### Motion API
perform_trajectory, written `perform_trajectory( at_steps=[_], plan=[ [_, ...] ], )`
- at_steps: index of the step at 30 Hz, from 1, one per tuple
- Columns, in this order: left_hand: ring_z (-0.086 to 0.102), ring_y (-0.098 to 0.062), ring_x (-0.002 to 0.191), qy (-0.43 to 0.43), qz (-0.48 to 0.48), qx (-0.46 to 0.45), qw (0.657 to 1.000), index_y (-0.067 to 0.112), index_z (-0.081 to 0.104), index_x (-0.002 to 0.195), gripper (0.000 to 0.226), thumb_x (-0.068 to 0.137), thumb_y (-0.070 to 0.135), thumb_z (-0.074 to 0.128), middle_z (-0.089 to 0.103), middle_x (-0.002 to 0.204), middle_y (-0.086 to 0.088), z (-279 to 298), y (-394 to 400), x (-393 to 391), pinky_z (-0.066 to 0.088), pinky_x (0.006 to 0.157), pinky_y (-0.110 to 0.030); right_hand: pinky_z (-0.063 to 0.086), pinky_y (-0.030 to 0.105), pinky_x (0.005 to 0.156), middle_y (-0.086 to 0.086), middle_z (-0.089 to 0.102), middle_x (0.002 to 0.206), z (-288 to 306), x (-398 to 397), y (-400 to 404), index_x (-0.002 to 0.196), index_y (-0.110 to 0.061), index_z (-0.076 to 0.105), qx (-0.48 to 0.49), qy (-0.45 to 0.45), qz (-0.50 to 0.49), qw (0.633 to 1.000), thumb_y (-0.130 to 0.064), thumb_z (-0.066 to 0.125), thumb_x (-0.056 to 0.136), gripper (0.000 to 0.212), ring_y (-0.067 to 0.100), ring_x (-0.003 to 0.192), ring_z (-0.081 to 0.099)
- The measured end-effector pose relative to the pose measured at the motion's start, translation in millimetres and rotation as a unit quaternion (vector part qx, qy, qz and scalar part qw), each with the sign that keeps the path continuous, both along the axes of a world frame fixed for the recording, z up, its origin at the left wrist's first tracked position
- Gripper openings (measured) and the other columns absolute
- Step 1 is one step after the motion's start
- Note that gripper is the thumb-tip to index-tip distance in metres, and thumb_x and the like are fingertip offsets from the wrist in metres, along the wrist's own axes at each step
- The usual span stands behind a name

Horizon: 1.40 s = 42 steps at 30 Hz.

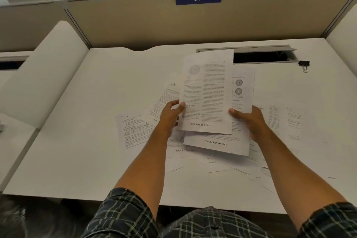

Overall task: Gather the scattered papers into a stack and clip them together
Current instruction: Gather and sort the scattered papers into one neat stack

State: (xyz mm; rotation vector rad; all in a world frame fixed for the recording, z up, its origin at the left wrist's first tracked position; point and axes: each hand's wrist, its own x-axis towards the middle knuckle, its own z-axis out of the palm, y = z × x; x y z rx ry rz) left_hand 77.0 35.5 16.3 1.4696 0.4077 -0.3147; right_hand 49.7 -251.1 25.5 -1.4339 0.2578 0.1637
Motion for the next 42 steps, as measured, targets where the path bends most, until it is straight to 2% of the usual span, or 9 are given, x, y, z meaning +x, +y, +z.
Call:
perform_trajectory(
  at_steps=[4, 8, 12, 16, 29, 33, 36, 38, 42],
  plan=[
    [0.073, -0.024, 0.109, -0.057, -0.089, -0.002, 0.994, 0.011, 0.065, 0.132, 0.045, 0.089, 0.011, 0.077, 0.076, 0.119, -0.007, 4, 1, 0, 0.059, 0.093, -0.039, 0.057, 0.056, 0.093, 0.009, 0.077, 0.114, -1, -1, -1, 0.125, -0.01, 0.069, 0.024, 0.013, 0.006, 1.0, -0.018, 0.087, 0.076, 0.053, 0.032, 0.103, 0.075],
    [0.066, -0.013, 0.088, -0.047, -0.132, 0.035, 0.99, 0.018, 0.063, 0.135, 0.051, 0.087, 0.016, 0.08, 0.07, 0.081, 0.007, 11, -5, -4, 0.049, 0.079, -0.034, 0.058, 0.051, 0.094, 0.007, 0.077, 0.115, -1, 0, -2, 0.124, -0.012, 0.07, 0.018, -0.004, -0.003, 1.0, -0.019, 0.09, 0.072, 0.056, 0.028, 0.106, 0.074],
    [0.068, -0.021, 0.095, -0.031, -0.111, 0.008, 0.993, 0.011, 0.068, 0.109, 0.05, 0.073, 0.039, 0.088, 0.074, 0.101, -0.003, 16, -7, -5, 0.054, 0.089, -0.042, 0.057, 0.052, 0.096, 0.01, 0.076, 0.117, 3, -1, -5, 0.122, -0.008, 0.071, 0.037, -0.026, 0.013, 0.999, -0.01, 0.082, 0.077, 0.047, 0.031, 0.107, 0.073],
    [0.069, -0.03, 0.116, -0.064, -0.148, -0.061, 0.985, 0.002, 0.065, 0.128, 0.048, 0.084, 0.014, 0.082, 0.073, 0.125, -0.011, 26, -13, -6, 0.055, 0.101, -0.053, 0.057, 0.051, 0.097, 0.014, 0.076, 0.112, 10, -2, -7, 0.113, -0.002, 0.074, 0.022, -0.051, 0.045, 0.997, -0.006, 0.083, 0.069, 0.045, 0.033, 0.106, 0.073],
    [0.07, -0.026, 0.112, -0.139, -0.176, -0.003, 0.975, 0.01, 0.07, 0.122, 0.051, 0.075, 0.006, 0.088, 0.074, 0.119, -0.009, 51, -31, -5, 0.06, 0.095, -0.045, 0.063, 0.034, 0.073, -0.003, 0.077, 0.1, 26, -7, -6, 0.1, -0.025, 0.074, -0.03, -0.148, 0.01, 0.988, -0.022, 0.096, 0.047, 0.057, 0.016, 0.094, 0.073],
    [0.069, -0.026, 0.11, -0.136, -0.175, 0.036, 0.974, 0.012, 0.069, 0.119, 0.041, 0.081, 0.005, 0.083, 0.072, 0.116, -0.011, 32, -35, -17, 0.06, 0.092, -0.043, 0.058, 0.027, 0.075, -0.006, 0.076, 0.098, 18, -11, -2, 0.107, -0.016, 0.071, -0.031, -0.166, 0.004, 0.986, -0.001, 0.094, 0.057, 0.057, 0.007, 0.093, 0.072],
    [0.067, -0.012, 0.084, -0.151, -0.157, 0.119, 0.969, 0.002, 0.071, 0.1, 0.012, 0.088, -0.002, 0.072, 0.072, 0.097, -0.008, 32, -37, -16, 0.055, 0.076, -0.03, 0.06, 0.035, 0.086, -0.006, 0.079, 0.098, 23, -11, 0, 0.097, -0.025, 0.081, -0.06, -0.205, 0.046, 0.976, -0.037, 0.087, 0.072, 0.029, 0.013, 0.096, 0.073],
    [0.065, -0.005, 0.07, -0.135, -0.132, 0.107, 0.976, 0.006, 0.072, 0.084, 0.018, 0.088, -0.008, 0.062, 0.072, 0.083, -0.002, 41, -39, -12, 0.053, 0.065, -0.026, 0.06, 0.036, 0.089, -0.006, 0.079, 0.1, 27, -9, -3, 0.094, -0.029, 0.083, -0.041, -0.241, 0.053, 0.968, -0.063, 0.075, 0.077, 0.038, 0.02, 0.096, 0.074],
    [0.06, -0.008, 0.062, -0.132, -0.114, 0.082, 0.981, 0.008, 0.066, 0.075, 0.027, 0.09, -0.012, 0.057, 0.068, 0.07, 0.002, 49, -38, -9, 0.048, 0.06, -0.02, 0.059, 0.046, 0.089, 0.002, 0.079, 0.103, 35, -5, -10, 0.102, -0.023, 0.081, -0.027, -0.299, 0.061, 0.952, -0.057, 0.077, 0.081, 0.04, 0.033, 0.097, 0.073]
  ],
)
